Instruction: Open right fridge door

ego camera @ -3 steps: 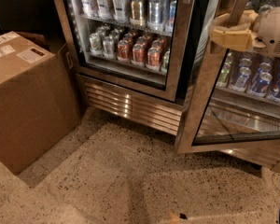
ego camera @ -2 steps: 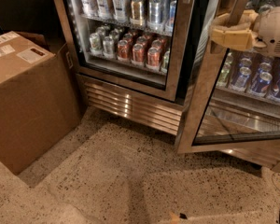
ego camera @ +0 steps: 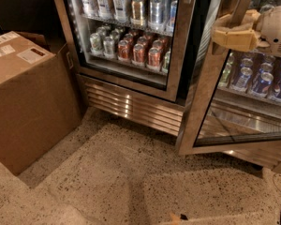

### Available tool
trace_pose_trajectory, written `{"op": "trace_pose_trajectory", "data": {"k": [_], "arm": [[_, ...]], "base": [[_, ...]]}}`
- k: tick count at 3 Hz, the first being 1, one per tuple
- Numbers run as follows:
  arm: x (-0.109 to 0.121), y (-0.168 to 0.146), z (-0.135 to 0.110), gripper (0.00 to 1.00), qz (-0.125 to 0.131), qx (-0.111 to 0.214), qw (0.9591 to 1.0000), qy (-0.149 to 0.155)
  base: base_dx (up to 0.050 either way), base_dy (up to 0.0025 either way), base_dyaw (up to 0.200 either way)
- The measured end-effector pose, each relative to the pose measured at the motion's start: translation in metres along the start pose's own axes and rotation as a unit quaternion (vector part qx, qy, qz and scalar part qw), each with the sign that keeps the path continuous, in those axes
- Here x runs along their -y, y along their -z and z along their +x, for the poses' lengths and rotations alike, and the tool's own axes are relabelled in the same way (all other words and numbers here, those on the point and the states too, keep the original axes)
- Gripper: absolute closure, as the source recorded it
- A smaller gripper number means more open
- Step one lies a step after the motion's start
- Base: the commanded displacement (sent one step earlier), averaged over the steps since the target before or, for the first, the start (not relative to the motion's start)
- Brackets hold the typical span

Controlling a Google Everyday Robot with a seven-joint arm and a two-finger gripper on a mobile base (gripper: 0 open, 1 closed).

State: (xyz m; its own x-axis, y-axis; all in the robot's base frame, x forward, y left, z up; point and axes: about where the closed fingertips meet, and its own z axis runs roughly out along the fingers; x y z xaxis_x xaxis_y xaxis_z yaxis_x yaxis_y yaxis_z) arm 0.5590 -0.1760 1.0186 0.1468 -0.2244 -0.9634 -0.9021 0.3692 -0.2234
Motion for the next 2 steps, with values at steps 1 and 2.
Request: {"op": "trace_pose_trajectory", "data": {"k": [1,2], "arm": [[-0.0010,0.0009,0.0009,0.13,0.000,-0.001,1.0000,0.000],[-0.0010,-0.0013,0.0021,0.00,0.000,-0.001,1.0000,-0.001]], "base": [[0.000,0.00000,0.000],[0.000,0.00000,0.000]]}}
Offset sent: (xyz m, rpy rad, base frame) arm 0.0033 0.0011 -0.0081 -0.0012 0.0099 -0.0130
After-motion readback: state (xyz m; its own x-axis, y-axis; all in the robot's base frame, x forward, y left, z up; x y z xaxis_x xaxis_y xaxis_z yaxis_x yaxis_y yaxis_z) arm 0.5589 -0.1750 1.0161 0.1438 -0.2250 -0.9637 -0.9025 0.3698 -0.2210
